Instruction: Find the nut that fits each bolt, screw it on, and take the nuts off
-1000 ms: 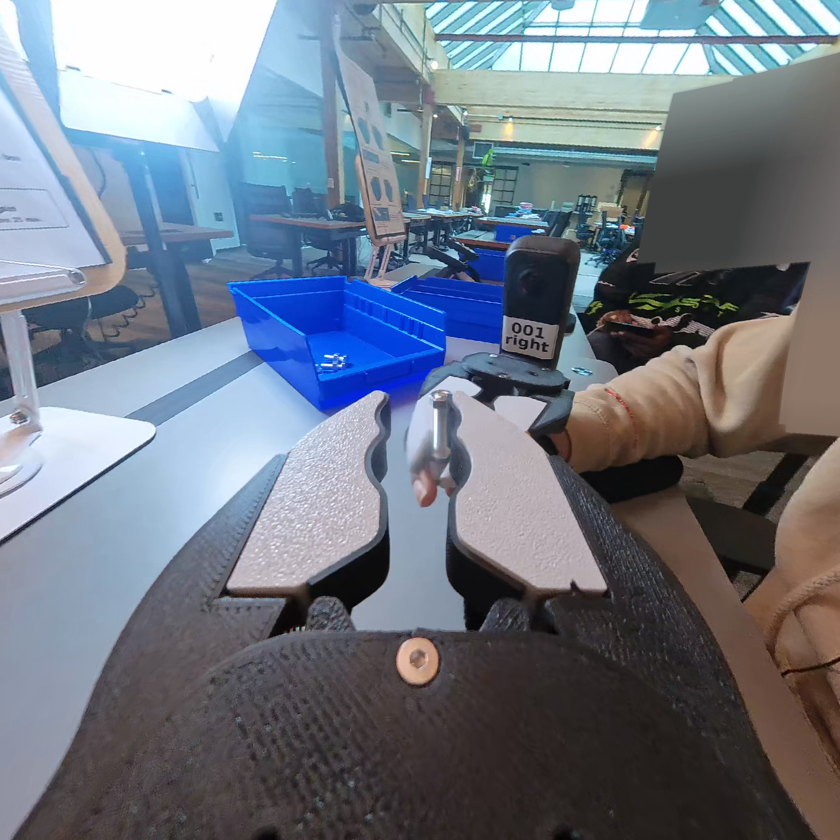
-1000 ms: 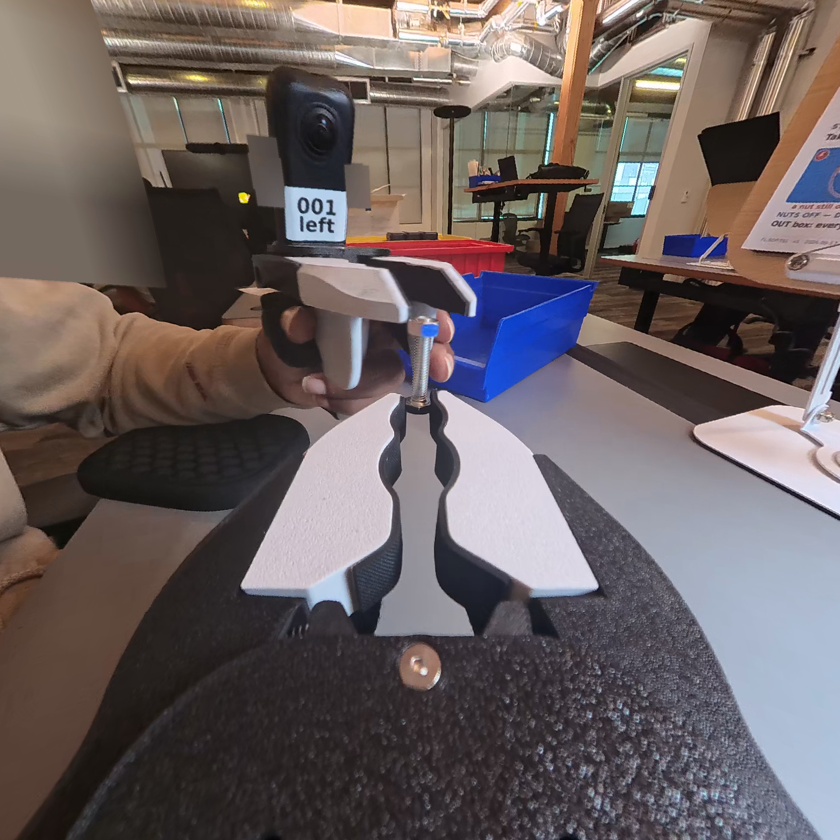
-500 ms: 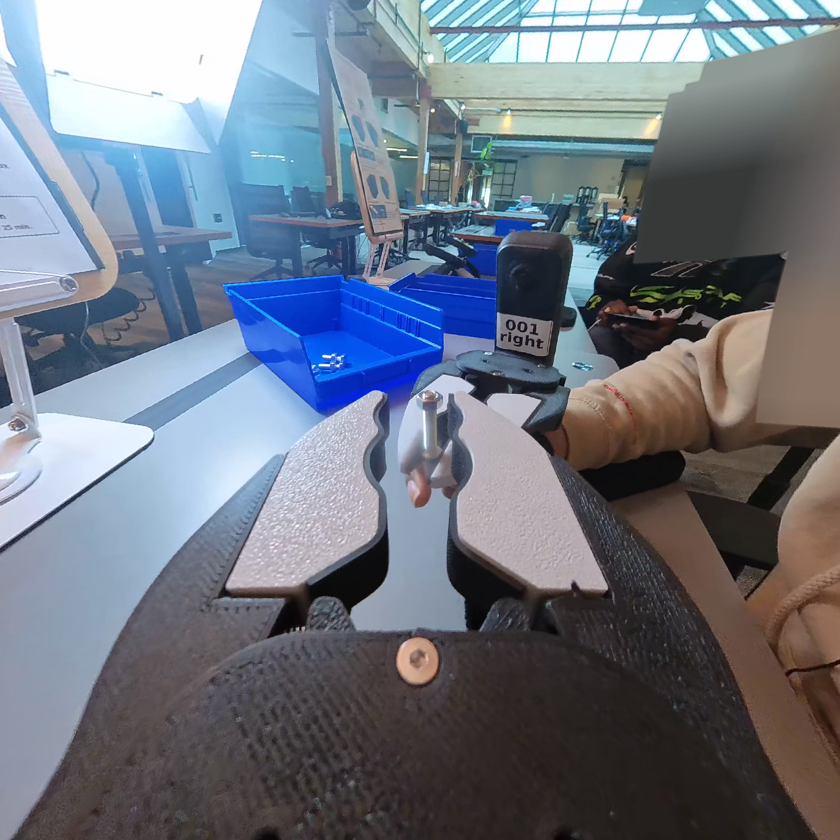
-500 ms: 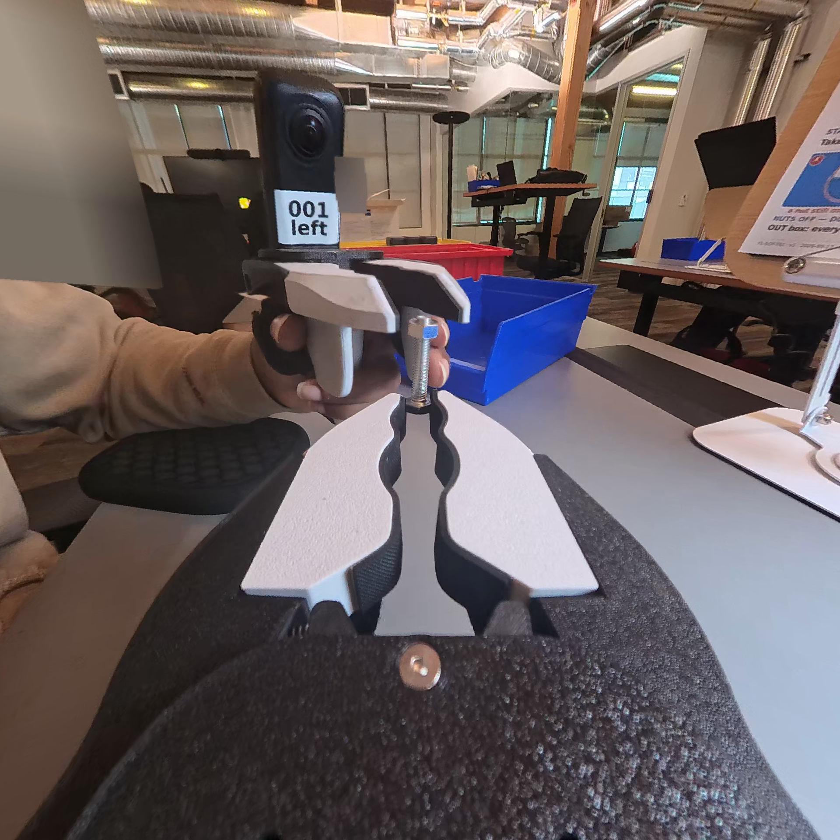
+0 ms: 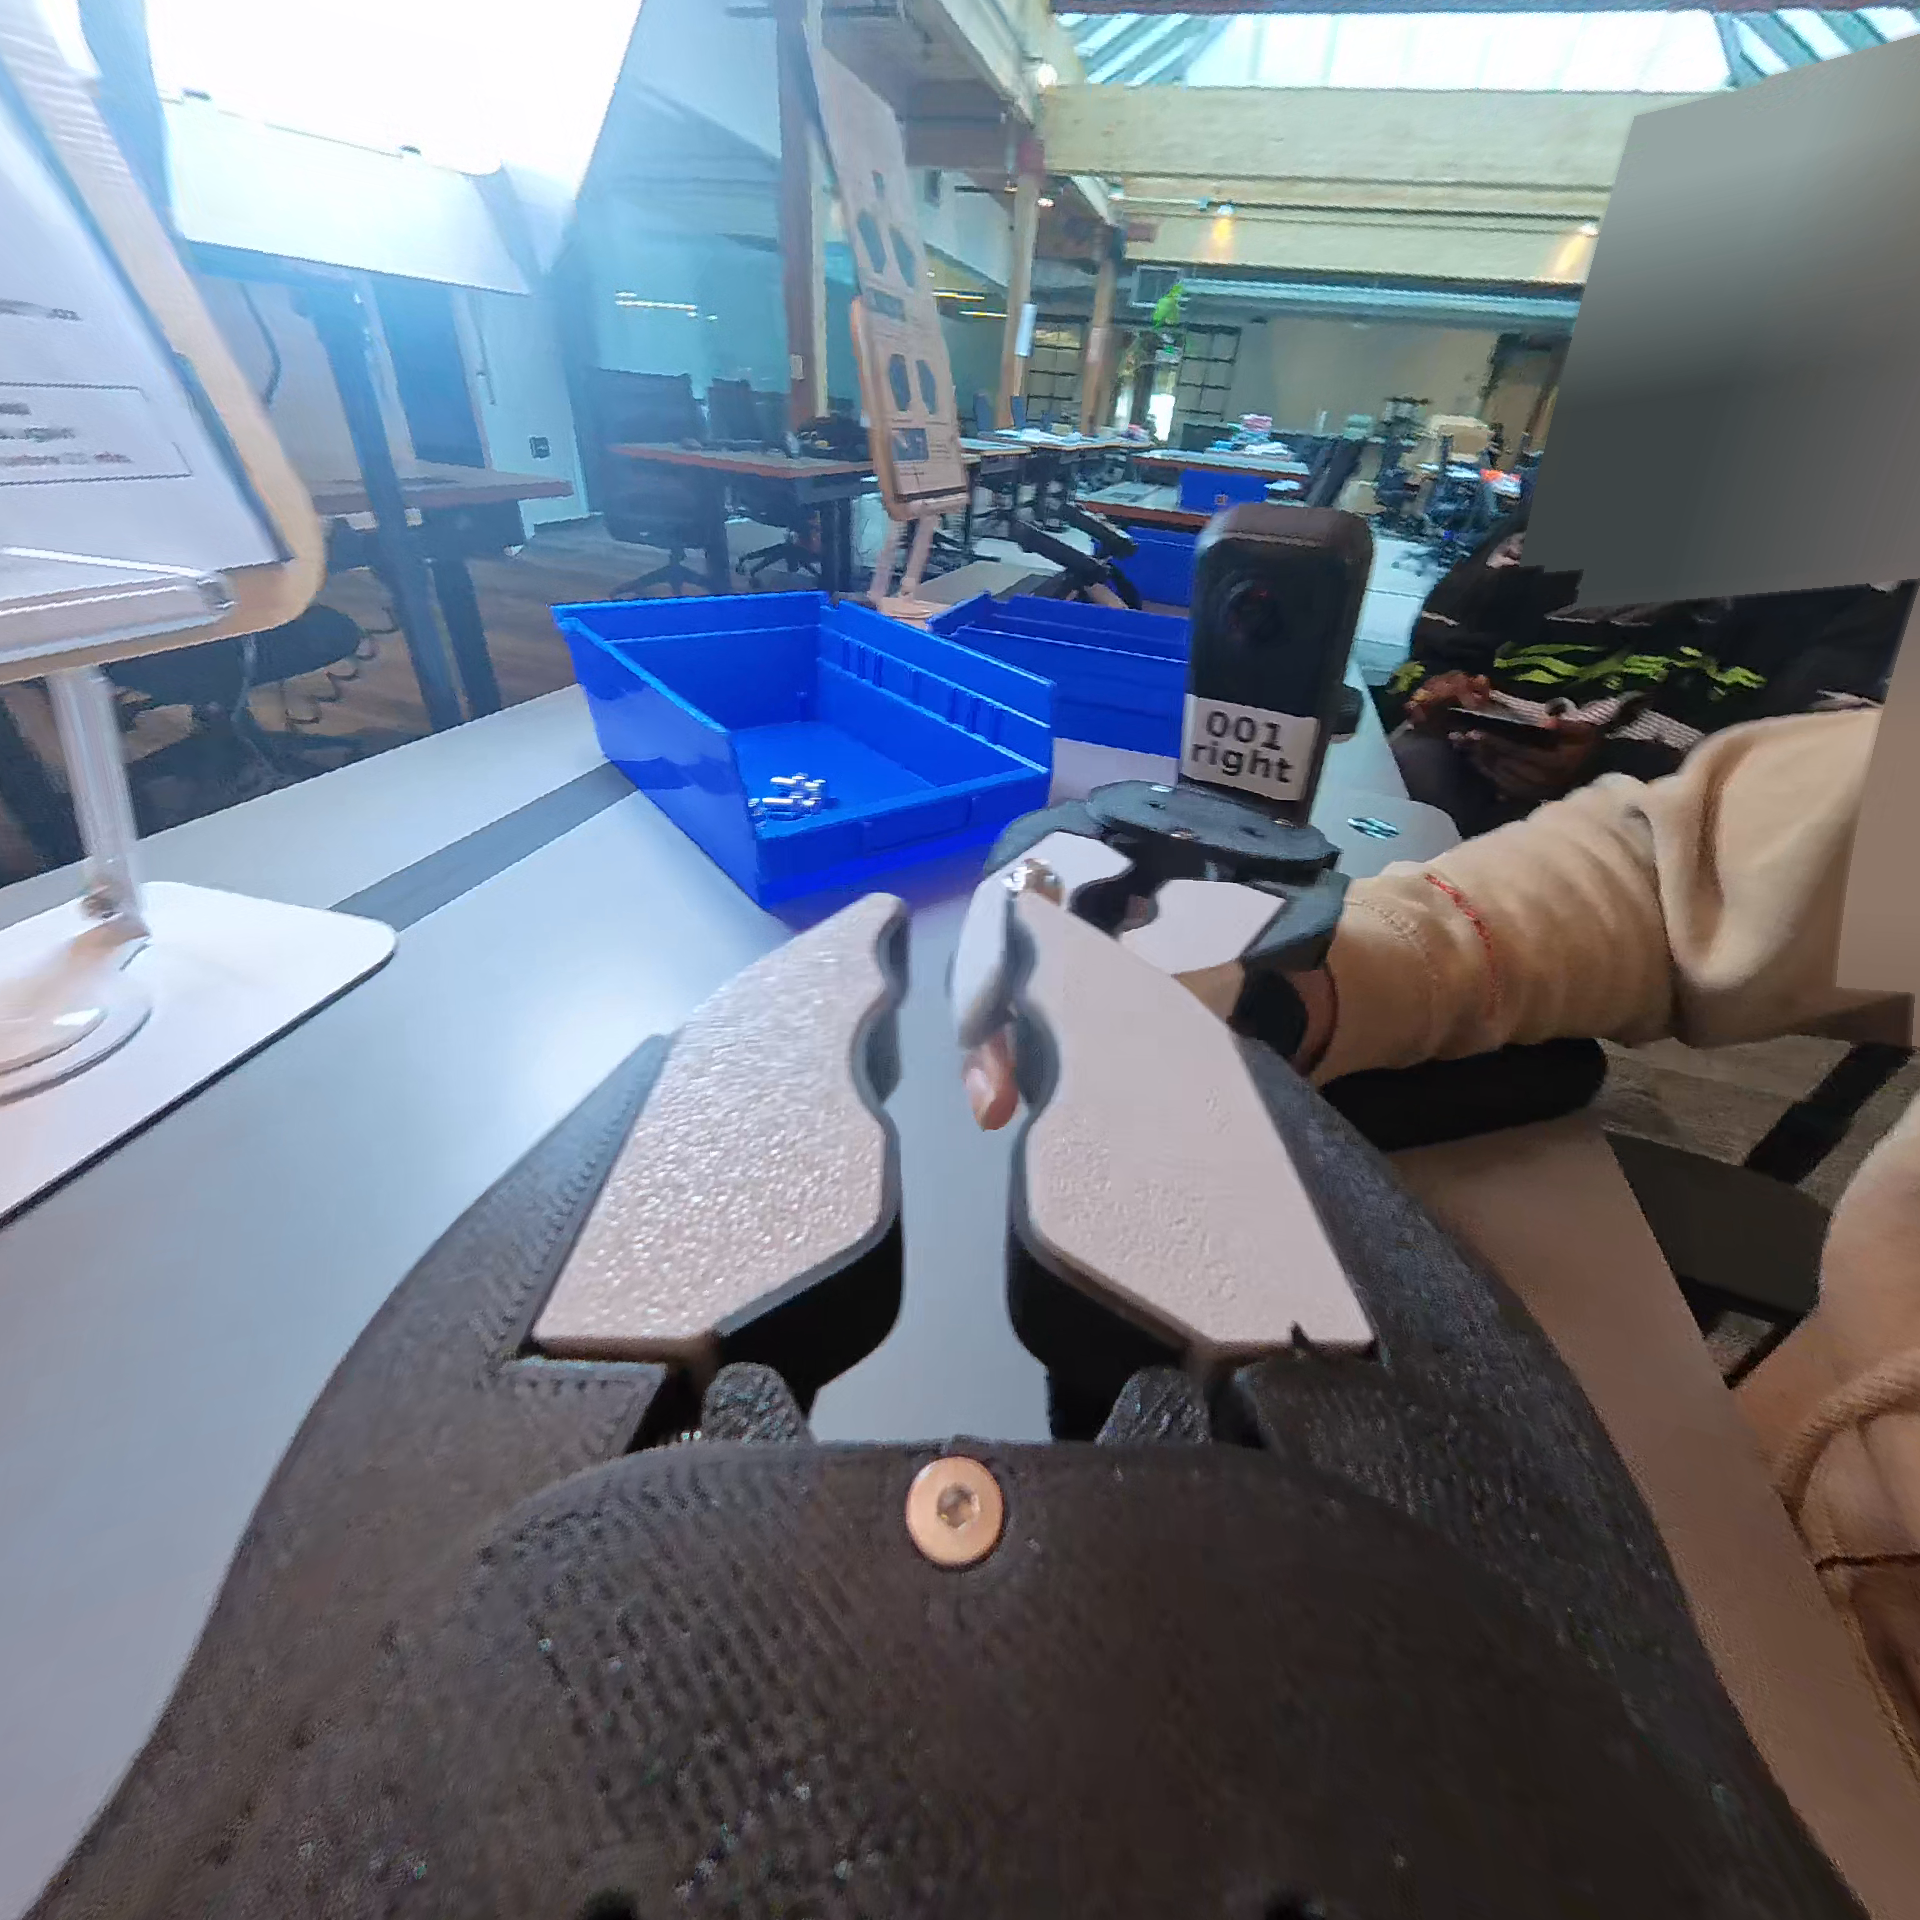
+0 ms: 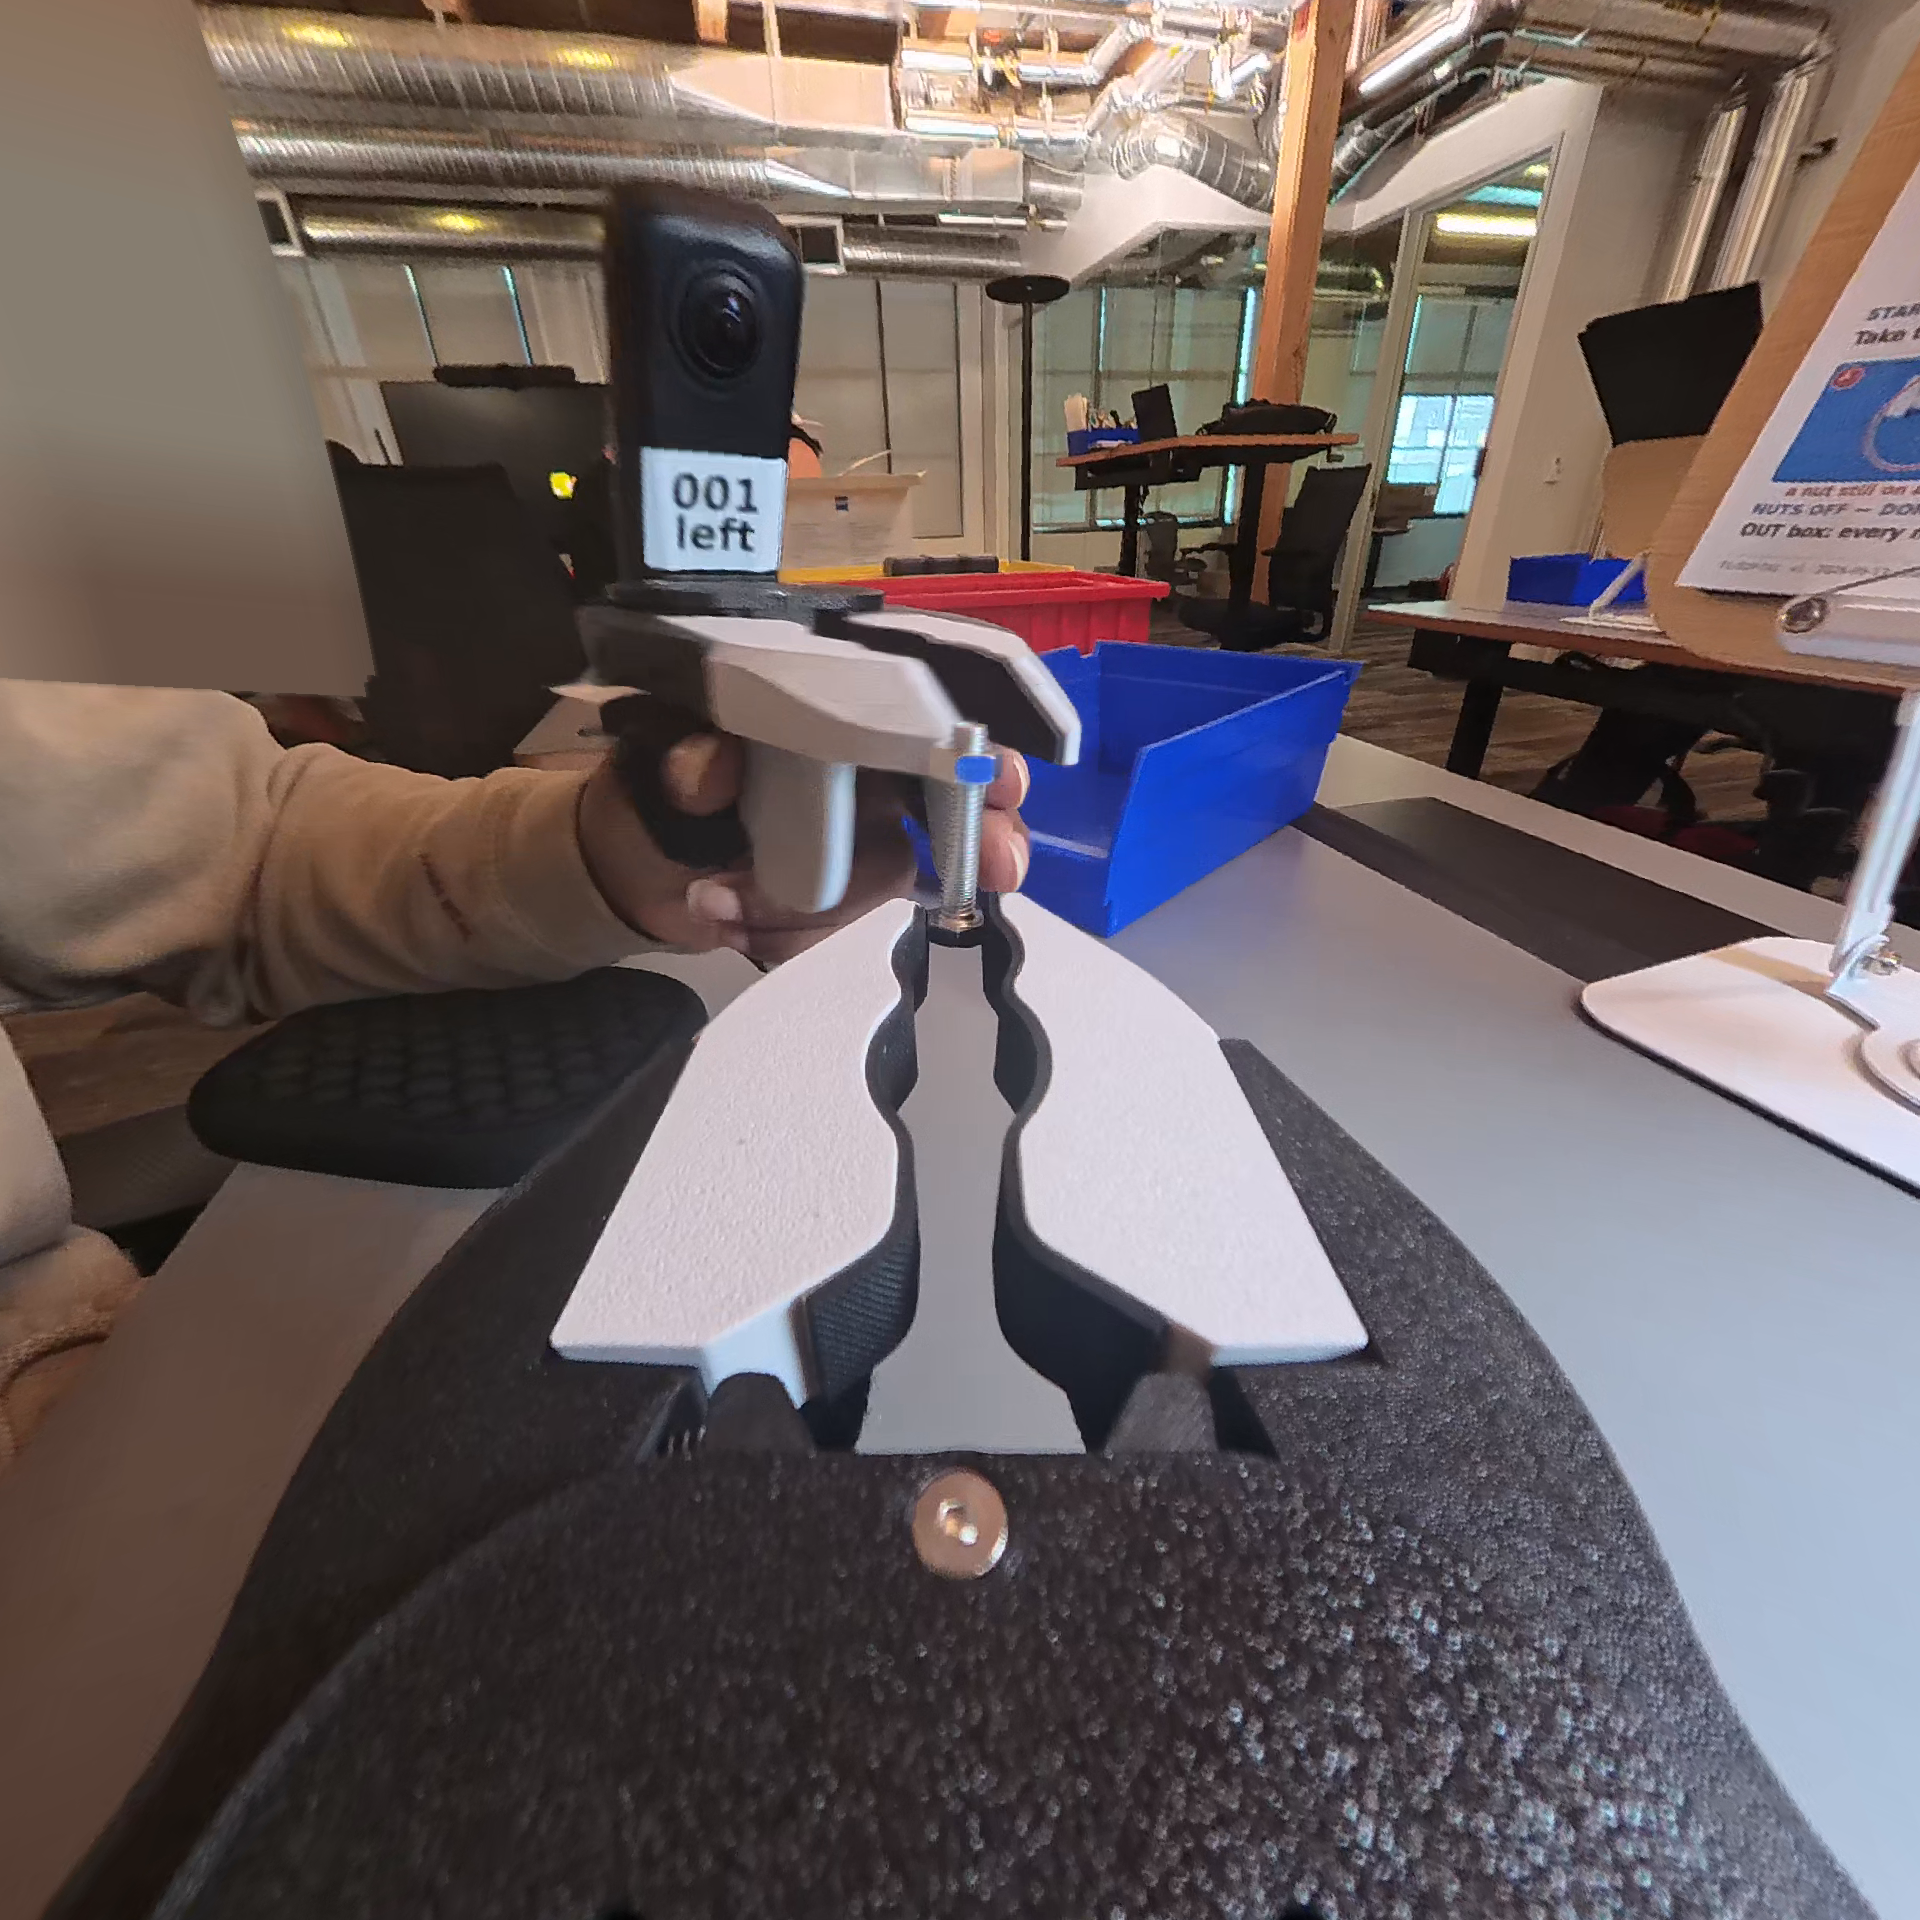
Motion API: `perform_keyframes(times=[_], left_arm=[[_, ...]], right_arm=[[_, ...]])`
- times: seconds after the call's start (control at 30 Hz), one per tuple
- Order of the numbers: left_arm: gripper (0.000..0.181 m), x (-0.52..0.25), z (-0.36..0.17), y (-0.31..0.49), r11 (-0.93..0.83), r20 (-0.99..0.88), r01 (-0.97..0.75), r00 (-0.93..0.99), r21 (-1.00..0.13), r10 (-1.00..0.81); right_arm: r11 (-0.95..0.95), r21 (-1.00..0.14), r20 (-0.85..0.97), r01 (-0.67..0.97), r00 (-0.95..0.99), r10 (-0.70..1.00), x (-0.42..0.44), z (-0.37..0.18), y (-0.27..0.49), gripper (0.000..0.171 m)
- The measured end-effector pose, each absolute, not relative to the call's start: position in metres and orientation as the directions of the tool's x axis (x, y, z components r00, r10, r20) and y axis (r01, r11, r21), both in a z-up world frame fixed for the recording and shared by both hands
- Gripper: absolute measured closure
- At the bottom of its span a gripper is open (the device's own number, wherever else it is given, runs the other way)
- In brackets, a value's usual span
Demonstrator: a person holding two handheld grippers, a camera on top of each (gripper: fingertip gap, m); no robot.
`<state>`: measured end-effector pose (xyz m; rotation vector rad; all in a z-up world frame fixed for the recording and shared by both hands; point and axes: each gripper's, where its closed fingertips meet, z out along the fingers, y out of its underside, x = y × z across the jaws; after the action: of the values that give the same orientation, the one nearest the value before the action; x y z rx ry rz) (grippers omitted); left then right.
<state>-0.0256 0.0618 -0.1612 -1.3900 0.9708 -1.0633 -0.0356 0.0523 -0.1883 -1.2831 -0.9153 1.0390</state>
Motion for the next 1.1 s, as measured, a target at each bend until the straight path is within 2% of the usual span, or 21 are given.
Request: perform_keyframes(times=[0.07,0.3,0.47,0.7,0.77,0.8,0.87,1.03,1.1], left_arm=[[0.172,-0.032,-0.159,0.07,-0.095,0.099,0.029,0.304,-0.995,-0.948],[0.151,-0.02,-0.158,0.051,-0.151,0.154,0.031,0.193,-0.988,-0.969],[0.169,-0.029,-0.16,0.068,-0.234,0.24,0.053,0.257,-0.971,-0.936],[0.153,-0.02,-0.159,0.054,-0.23,0.232,0.034,0.194,-0.973,-0.953],[0.159,-0.024,-0.159,0.059,-0.221,0.223,0.033,0.223,-0.975,-0.949],[0.172,-0.027,-0.159,0.066,-0.233,0.234,0.036,0.257,-0.972,-0.937],[0.175,-0.033,-0.16,0.074,-0.248,0.25,0.046,0.285,-0.968,-0.925],[0.153,-0.021,-0.155,0.053,-0.24,0.243,0.04,0.184,-0.97,-0.952],[0.155,-0.018,-0.159,0.052,-0.228,0.227,0.019,0.196,-0.973,-0.954]], right_arm=[[0.001,-0.995,-0.028,-0.097,0.298,0.954,-0.034,-0.186,0.053,0.161],[0.016,-0.997,-0.007,-0.075,0.301,0.954,-0.037,-0.189,0.052,0.161],[0.027,-0.995,-0.006,-0.101,0.311,0.95,-0.032,-0.184,0.054,0.161],[0.043,-0.996,0.016,-0.08,0.311,0.95,-0.036,-0.186,0.052,0.161],[0.042,-0.995,0.012,-0.091,0.314,0.95,-0.035,-0.185,0.052,0.161],[0.041,-0.994,0.007,-0.103,0.311,0.95,-0.033,-0.182,0.053,0.161],[0.05,-0.993,0.013,-0.106,0.319,0.948,-0.031,-0.18,0.054,0.161],[0.049,-0.995,0.018,-0.088,0.32,0.947,-0.034,-0.184,0.053,0.161],[0.054,-0.995,0.024,-0.089,0.312,0.95,-0.036,-0.183,0.051,0.161]])
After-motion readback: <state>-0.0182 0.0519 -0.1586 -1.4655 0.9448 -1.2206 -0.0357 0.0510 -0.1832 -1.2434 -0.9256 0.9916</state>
